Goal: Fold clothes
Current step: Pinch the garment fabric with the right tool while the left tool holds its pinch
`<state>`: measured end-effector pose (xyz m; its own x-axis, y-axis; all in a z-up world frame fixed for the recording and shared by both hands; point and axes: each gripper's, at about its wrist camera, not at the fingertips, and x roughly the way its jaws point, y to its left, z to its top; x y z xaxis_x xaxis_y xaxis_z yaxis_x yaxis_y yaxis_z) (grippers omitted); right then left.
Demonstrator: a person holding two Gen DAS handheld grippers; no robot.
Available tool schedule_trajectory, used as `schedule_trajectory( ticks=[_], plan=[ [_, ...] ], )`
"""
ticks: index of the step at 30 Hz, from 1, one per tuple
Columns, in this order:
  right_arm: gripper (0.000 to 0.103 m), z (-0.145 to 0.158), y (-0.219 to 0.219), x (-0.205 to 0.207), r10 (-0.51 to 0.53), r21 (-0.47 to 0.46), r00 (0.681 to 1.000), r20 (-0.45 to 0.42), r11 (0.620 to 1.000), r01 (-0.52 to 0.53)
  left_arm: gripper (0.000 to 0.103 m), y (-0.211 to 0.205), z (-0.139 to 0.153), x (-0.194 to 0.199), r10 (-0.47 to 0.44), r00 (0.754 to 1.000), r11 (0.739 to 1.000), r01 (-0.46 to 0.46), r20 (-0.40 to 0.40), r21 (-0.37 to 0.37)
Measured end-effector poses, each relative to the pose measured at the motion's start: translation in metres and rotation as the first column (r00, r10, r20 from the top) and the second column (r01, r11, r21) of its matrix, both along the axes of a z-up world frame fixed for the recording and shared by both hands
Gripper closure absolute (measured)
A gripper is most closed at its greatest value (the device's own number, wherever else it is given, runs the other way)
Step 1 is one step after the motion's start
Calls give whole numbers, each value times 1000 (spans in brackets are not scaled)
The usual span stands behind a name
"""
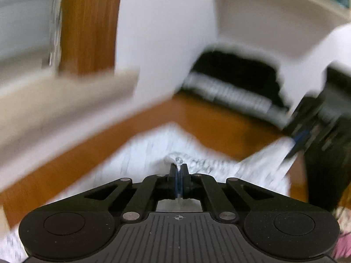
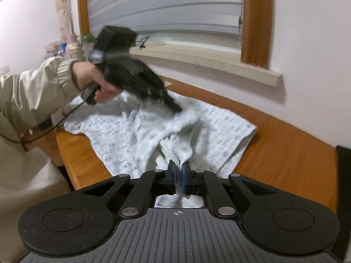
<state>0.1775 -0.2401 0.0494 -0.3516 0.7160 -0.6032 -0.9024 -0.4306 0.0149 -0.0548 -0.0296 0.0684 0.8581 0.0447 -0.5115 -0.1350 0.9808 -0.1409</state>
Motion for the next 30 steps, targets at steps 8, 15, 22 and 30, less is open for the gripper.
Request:
schedule_trajectory(
  ticks=[8,15,22,30],
  plan=[
    [85,-40,7,-12,11,-125,1000,15,992,-9,101,6,27,5,60,993,996,-66,102,56],
    [83,-30,5,-5,-37,-83,999,35,996,40,101,23,28,27,115,983,990,-125,141,67],
    [77,-40,6,-5,-50,-126,995,83,990,60,101,40,15,51,185,975,979,-193,121,57],
    [76,-38,-4,2,-80,-97,996,40,992,84,58,26,3,40,174,985,975,-174,7,138]
  ],
)
